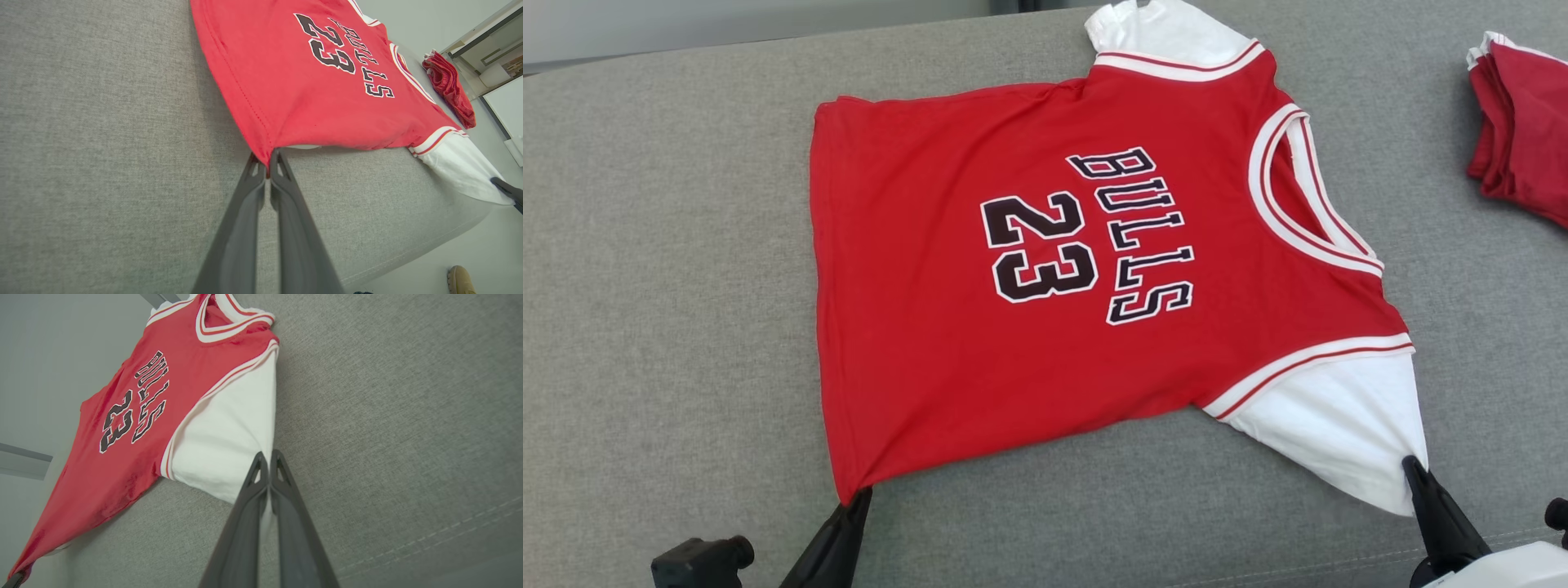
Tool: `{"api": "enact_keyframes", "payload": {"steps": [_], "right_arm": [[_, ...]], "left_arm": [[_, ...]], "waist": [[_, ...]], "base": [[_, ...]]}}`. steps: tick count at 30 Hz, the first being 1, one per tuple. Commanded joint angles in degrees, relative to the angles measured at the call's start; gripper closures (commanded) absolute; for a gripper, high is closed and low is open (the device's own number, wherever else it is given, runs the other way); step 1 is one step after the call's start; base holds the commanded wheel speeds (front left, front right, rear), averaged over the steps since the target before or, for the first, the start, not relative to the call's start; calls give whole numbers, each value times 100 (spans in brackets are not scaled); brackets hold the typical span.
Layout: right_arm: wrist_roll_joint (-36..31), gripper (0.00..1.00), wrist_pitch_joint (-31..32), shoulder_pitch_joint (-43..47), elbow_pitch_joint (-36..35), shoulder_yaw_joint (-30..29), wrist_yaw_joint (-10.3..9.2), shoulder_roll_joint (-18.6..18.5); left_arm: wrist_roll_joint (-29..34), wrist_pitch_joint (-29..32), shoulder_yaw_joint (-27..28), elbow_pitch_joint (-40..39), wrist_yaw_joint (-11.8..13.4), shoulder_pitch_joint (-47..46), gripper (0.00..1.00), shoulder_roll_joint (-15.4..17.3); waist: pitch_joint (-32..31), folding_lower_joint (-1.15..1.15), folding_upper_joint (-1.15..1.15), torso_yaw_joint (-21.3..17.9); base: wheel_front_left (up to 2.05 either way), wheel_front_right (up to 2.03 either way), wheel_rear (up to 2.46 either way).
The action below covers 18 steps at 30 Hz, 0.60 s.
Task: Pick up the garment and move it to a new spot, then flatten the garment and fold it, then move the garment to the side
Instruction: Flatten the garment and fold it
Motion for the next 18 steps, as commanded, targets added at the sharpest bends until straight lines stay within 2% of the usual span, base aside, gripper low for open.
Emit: {"api": "enact_keyframes", "payload": {"steps": [1, 6, 13, 18], "right_arm": [[42, 100, -13, 20, -41, -55, -5, -19], [53, 100, 107, -450, -140, -203, -5, -14], [-123, 100, 671, -1658, -131, -313, -5, -12], [-607, 100, 1137, -2650, 160, -380, -4, -13]], "left_arm": [[-68, 27, 52, -90, 34, 35, 100, 70], [-131, 363, 82, -349, 37, -410, 100, 88], [-474, 1139, 223, -334, 107, -1217, 100, 113], [-661, 1853, 251, -136, 208, -2035, 100, 87]], "waist": [[-7, 1, 0, 47], [28, 1, 0, 116], [142, 1, 0, 128], [397, 1, 0, 183]], "base": [[0, 0, 0], [0, 0, 0], [0, 0, 0], [0, 0, 0]]}}
